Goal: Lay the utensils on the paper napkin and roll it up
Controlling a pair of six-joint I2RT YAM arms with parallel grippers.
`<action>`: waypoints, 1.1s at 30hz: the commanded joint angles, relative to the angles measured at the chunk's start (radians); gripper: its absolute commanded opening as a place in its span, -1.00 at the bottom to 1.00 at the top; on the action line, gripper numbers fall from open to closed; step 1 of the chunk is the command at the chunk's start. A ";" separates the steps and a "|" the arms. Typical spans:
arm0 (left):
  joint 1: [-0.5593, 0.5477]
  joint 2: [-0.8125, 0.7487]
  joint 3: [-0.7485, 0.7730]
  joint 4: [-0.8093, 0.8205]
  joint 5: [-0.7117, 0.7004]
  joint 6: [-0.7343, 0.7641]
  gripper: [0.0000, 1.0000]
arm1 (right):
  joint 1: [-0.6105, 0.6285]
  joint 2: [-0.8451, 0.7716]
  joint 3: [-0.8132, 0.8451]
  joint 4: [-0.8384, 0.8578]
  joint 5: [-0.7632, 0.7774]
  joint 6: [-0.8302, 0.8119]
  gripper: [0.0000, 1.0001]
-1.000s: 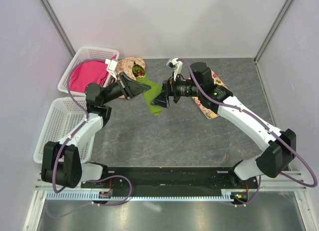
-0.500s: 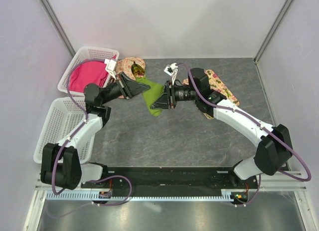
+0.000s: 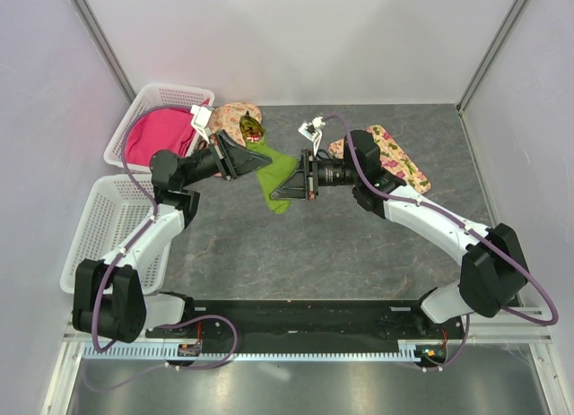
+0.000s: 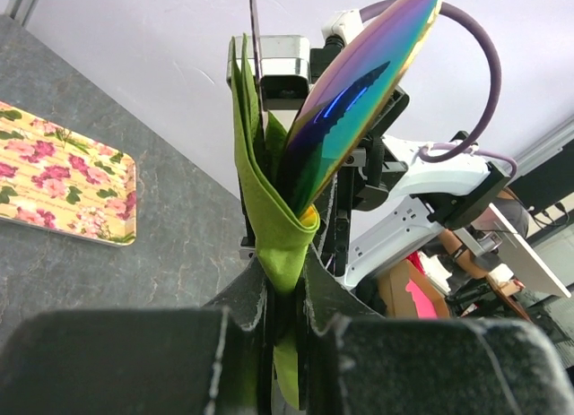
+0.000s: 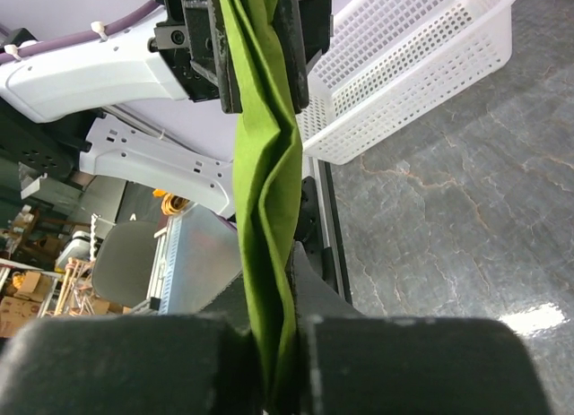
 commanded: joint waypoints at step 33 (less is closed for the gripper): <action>0.006 0.007 0.076 -0.236 -0.204 0.156 -0.96 | -0.130 -0.180 0.166 -0.619 0.365 -0.427 0.60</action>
